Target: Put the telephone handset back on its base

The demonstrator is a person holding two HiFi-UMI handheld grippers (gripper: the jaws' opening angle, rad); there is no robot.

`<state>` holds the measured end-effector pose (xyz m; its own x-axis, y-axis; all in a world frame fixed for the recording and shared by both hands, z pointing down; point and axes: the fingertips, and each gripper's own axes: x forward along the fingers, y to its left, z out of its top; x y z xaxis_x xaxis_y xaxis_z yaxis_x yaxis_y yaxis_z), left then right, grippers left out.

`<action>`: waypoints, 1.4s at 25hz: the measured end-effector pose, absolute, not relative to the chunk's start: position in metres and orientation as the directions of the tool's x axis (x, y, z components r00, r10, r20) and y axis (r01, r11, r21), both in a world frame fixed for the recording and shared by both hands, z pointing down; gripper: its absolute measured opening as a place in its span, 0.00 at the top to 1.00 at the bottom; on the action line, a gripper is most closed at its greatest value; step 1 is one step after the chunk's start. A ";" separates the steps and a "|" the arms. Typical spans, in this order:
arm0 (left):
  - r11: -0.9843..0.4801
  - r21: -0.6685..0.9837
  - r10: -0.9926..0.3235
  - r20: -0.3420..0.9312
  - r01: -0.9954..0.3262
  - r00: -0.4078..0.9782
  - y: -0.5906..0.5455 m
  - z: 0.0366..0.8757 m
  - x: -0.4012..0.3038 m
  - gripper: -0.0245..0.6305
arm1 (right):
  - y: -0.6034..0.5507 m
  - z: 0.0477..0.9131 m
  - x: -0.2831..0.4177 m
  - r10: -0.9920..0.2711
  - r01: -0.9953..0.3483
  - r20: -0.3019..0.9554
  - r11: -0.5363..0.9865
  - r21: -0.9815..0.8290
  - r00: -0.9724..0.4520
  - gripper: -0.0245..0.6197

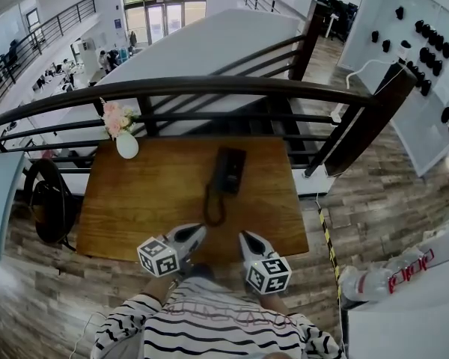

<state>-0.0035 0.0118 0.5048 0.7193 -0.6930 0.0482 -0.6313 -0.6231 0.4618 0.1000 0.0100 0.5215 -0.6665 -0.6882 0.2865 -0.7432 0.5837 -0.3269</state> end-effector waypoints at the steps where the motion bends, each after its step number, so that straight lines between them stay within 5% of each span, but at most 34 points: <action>1: -0.623 0.463 -0.692 0.048 -0.630 0.720 0.013 0.505 -0.003 0.96 | 0.009 0.521 0.100 -0.691 -0.745 0.285 0.583 -0.323 -0.664 0.96; 35: -0.617 0.463 -0.707 0.029 -0.636 0.707 0.025 0.498 -0.001 0.96 | 0.005 0.521 0.100 -0.708 -0.760 0.280 0.585 -0.282 -0.649 0.96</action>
